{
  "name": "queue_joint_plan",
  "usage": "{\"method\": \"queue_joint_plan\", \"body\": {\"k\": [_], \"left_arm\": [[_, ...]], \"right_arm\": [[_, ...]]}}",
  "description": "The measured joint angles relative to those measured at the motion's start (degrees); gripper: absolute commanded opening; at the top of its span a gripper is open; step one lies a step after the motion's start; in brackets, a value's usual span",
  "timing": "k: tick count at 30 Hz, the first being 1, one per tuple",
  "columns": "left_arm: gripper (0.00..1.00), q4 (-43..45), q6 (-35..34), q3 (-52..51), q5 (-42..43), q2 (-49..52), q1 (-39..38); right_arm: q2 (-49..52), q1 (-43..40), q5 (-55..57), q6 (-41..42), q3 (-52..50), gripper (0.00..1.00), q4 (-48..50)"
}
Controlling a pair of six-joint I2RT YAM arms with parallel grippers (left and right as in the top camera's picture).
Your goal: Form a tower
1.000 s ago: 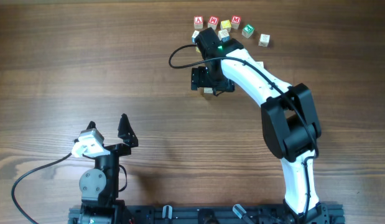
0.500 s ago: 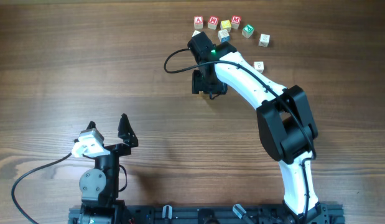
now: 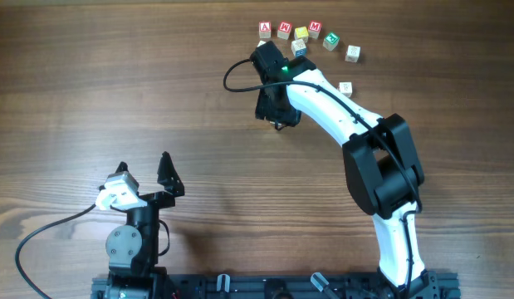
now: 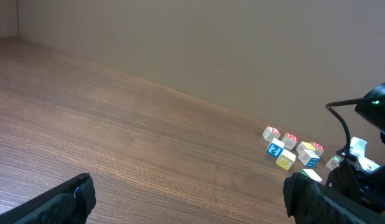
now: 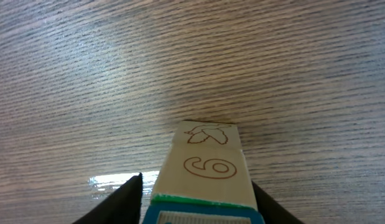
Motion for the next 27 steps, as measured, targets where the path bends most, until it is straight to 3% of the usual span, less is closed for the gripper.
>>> {"method": "queue_joint_plan", "body": {"k": [7, 14, 15, 18, 20, 27], "left_arm": [[1.00, 0.0, 0.0, 0.0, 0.0, 0.0, 0.0], [1.00, 0.0, 0.0, 0.0, 0.0, 0.0, 0.0], [1.00, 0.0, 0.0, 0.0, 0.0, 0.0, 0.0], [1.00, 0.0, 0.0, 0.0, 0.0, 0.0, 0.0], [1.00, 0.0, 0.0, 0.0, 0.0, 0.0, 0.0], [1.00, 0.0, 0.0, 0.0, 0.0, 0.0, 0.0]], "right_arm": [[0.0, -0.3, 0.0, 0.9, 0.0, 0.34, 0.0], [0.0, -0.7, 0.0, 1.0, 0.0, 0.32, -0.2], [0.0, -0.7, 0.0, 1.0, 0.0, 0.33, -0.2], [0.0, -0.7, 0.0, 0.6, 0.0, 0.63, -0.2], [0.0, -0.7, 0.0, 0.5, 0.0, 0.73, -0.2], [0.0, -0.7, 0.0, 0.4, 0.0, 0.67, 0.3]]}}
